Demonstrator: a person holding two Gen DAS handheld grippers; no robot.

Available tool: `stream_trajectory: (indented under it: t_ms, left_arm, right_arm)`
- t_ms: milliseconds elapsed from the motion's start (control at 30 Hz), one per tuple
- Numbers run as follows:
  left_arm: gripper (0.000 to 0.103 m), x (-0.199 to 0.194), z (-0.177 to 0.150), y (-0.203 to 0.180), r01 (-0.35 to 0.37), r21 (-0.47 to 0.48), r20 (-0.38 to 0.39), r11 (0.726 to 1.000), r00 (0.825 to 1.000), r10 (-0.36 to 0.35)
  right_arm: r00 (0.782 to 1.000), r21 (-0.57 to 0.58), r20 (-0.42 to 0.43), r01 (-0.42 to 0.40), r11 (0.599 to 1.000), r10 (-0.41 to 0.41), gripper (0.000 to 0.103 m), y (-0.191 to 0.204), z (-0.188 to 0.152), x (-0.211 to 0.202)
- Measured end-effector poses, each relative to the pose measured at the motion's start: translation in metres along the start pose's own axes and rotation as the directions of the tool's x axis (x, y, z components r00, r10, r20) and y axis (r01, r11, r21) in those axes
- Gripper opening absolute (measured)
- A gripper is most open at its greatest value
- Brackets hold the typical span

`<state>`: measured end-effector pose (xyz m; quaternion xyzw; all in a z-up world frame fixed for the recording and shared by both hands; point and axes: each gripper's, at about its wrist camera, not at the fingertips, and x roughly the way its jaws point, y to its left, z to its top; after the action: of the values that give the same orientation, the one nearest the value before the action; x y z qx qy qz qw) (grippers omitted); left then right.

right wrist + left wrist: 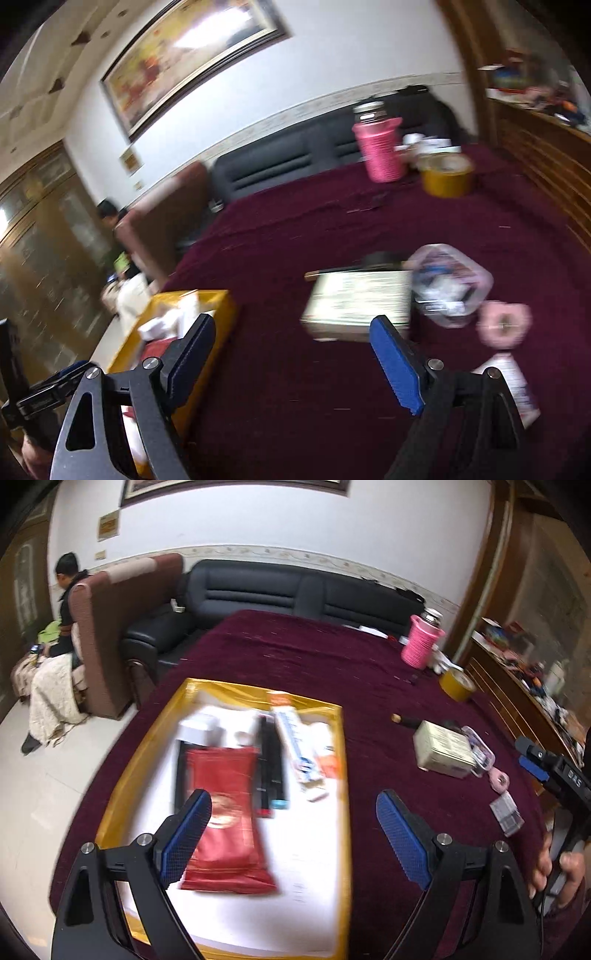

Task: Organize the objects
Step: 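Move both tools back over the table, the right toward the white medicine box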

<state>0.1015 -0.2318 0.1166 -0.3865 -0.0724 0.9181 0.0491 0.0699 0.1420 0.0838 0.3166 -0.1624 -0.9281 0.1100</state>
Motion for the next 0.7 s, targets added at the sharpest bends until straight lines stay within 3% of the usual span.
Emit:
stream_trajectory:
  t_ms: [167, 367, 533, 700]
  left_arm:
    - [0.09, 0.015, -0.008, -0.044, 0.097, 0.044, -0.032, 0.994, 0.995, -0.096]
    - [0.09, 0.049, -0.03, -0.093, 0.214, 0.053, -0.151, 0.976, 0.967, -0.204]
    - [0.09, 0.062, -0.045, -0.115, 0.235, 0.071, -0.203, 0.969, 0.955, -0.217]
    - [0.09, 0.057, -0.048, -0.111, 0.216, 0.066, -0.196, 0.974, 0.96, -0.199]
  right_arm:
    - [0.99, 0.105, 0.047, 0.128, 0.986, -0.133, 0.09, -0.073, 0.007, -0.034]
    - [0.979, 0.217, 0.036, 0.187, 0.958, -0.2, 0.09, -0.124, 0.001, -0.054]
    - [0.992, 0.19, -0.009, 0.124, 0.974, -0.124, 0.091, -0.112, 0.019, -0.033]
    - [0.994, 0.115, -0.103, -0.033, 0.993, 0.045, 0.092, -0.069, 0.046, 0.036]
